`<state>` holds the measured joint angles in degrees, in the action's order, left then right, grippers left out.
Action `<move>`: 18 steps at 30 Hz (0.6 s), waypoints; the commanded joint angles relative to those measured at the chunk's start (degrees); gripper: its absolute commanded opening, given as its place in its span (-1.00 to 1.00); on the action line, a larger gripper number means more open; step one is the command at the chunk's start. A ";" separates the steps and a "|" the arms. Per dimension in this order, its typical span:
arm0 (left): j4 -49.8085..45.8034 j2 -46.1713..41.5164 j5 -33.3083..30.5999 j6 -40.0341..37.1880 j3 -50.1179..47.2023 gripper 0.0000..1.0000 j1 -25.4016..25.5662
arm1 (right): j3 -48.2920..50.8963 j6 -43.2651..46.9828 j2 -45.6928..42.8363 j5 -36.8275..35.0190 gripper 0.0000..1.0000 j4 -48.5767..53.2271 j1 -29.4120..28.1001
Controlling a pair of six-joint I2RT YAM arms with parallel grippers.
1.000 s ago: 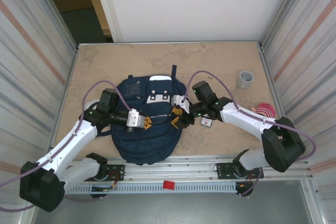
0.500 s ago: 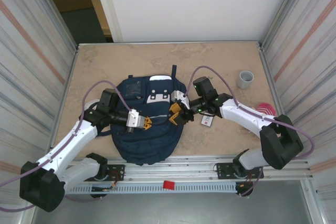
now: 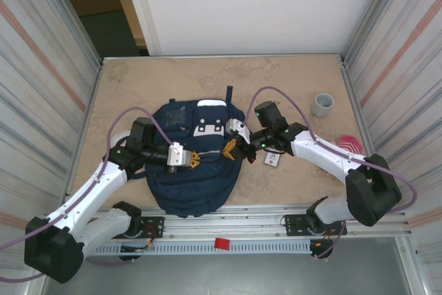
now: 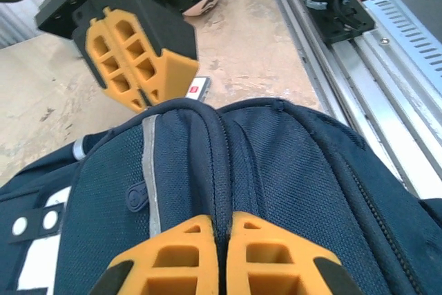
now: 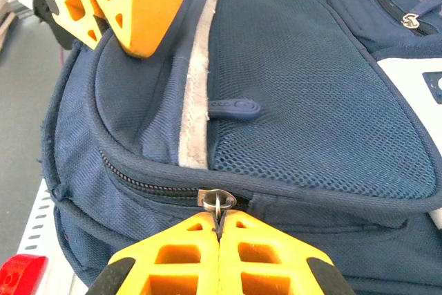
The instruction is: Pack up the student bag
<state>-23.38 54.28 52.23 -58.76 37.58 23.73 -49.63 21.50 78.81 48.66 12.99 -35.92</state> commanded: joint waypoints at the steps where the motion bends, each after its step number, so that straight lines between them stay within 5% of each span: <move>1: 9.43 -1.28 -3.91 4.59 -0.01 -1.00 -0.13 | -1.48 -3.89 -2.25 1.15 -1.00 1.59 -3.27; 5: 9.84 -1.39 -6.00 5.76 0.01 -1.00 -0.08 | -0.27 -7.71 -2.52 0.45 -1.00 -0.27 -4.68; 10: 11.70 -1.98 -2.66 6.32 -0.85 -1.00 -0.07 | 0.44 -11.14 -0.45 -0.68 -0.67 -3.50 -3.74; 14: 12.08 -2.32 -2.80 6.73 -0.94 -1.00 -0.08 | -0.41 -11.87 0.54 -1.00 -0.64 -2.57 -2.43; 18: 12.24 -2.53 -4.90 7.48 -0.93 -1.00 -0.08 | -0.82 -11.87 -1.13 -1.90 -0.86 -0.77 -1.70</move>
<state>-18.33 53.06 49.17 -52.56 36.05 23.73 -49.56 10.85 78.81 44.80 11.49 -37.63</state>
